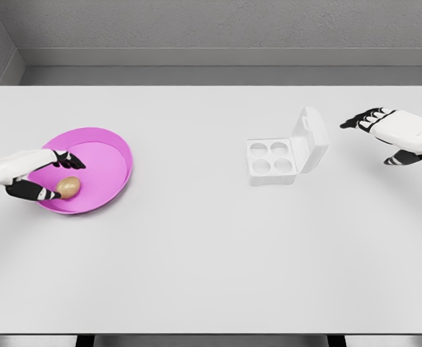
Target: Pack egg into the box and close the box lid
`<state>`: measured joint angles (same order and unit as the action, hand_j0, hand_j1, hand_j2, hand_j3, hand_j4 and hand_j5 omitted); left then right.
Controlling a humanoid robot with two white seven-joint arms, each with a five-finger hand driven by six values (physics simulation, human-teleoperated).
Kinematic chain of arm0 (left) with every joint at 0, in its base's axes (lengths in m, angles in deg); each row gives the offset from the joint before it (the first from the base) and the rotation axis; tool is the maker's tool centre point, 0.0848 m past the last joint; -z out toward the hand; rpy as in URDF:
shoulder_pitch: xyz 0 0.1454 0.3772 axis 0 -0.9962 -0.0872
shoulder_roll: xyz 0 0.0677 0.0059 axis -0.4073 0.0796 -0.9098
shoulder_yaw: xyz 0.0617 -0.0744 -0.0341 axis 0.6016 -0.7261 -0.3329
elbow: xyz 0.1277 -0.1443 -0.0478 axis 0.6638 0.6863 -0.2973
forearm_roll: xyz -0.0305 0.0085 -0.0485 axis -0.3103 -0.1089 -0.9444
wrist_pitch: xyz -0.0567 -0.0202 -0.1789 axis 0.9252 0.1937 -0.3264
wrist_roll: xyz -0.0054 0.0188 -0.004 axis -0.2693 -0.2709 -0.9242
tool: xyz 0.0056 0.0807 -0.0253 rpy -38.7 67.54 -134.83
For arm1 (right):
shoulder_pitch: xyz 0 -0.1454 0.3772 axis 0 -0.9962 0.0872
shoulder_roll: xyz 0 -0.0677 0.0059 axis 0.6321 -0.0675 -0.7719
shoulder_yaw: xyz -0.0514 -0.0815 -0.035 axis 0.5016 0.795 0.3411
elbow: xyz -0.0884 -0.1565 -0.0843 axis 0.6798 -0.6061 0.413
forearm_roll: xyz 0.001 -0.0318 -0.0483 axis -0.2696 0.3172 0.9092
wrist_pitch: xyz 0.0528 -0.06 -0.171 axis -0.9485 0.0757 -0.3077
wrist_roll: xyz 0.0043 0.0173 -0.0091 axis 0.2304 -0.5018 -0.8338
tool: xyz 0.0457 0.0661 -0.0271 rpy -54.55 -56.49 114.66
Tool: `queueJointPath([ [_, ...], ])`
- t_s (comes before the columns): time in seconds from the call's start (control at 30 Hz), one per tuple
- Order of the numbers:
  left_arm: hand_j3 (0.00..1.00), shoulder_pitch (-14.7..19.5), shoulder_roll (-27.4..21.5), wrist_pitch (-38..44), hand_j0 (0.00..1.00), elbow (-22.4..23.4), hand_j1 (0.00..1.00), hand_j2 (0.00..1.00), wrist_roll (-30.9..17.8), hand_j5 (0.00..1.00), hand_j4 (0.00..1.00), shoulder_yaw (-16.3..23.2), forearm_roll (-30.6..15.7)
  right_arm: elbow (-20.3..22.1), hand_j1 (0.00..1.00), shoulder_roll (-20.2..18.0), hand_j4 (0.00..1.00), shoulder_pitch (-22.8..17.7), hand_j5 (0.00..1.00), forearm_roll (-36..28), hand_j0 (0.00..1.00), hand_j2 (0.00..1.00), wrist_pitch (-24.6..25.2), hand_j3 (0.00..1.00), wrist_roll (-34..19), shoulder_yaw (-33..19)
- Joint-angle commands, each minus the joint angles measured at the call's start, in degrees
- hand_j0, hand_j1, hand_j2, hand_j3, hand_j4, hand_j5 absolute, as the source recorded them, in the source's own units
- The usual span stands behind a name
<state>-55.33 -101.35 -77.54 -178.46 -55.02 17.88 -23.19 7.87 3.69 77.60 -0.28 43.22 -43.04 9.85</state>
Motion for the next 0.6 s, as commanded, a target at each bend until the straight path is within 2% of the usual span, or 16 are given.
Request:
queueJointPath([
  [0.0, 0.73, 0.0, 1.2, 0.5, 0.73, 0.2, 0.73, 0.73, 0.0, 0.73, 0.73, 0.4, 1.1, 0.0, 1.0, -0.1, 1.0, 0.0, 1.0, -0.3, 1.0, 1.0, 0.1, 1.0, 0.0, 0.0],
  [0.2, 0.73, 0.0, 3.0, 0.5, 0.73, 1.1, 0.73, 0.73, 0.0, 0.73, 0.73, 0.3, 4.8, 0.0, 1.0, -0.1, 1.0, 0.0, 1.0, -0.3, 1.0, 1.0, 0.1, 1.0, 0.1, 0.0],
  [0.57, 0.78, -0.1, 4.1, 0.5, 0.78, 1.2, 0.78, 0.78, 0.0, 0.78, 0.78, 0.4, 6.6, 0.0, 1.0, -0.1, 1.0, 0.0, 1.0, -0.3, 1.0, 1.0, 0.1, 1.0, 0.0, 0.0],
])
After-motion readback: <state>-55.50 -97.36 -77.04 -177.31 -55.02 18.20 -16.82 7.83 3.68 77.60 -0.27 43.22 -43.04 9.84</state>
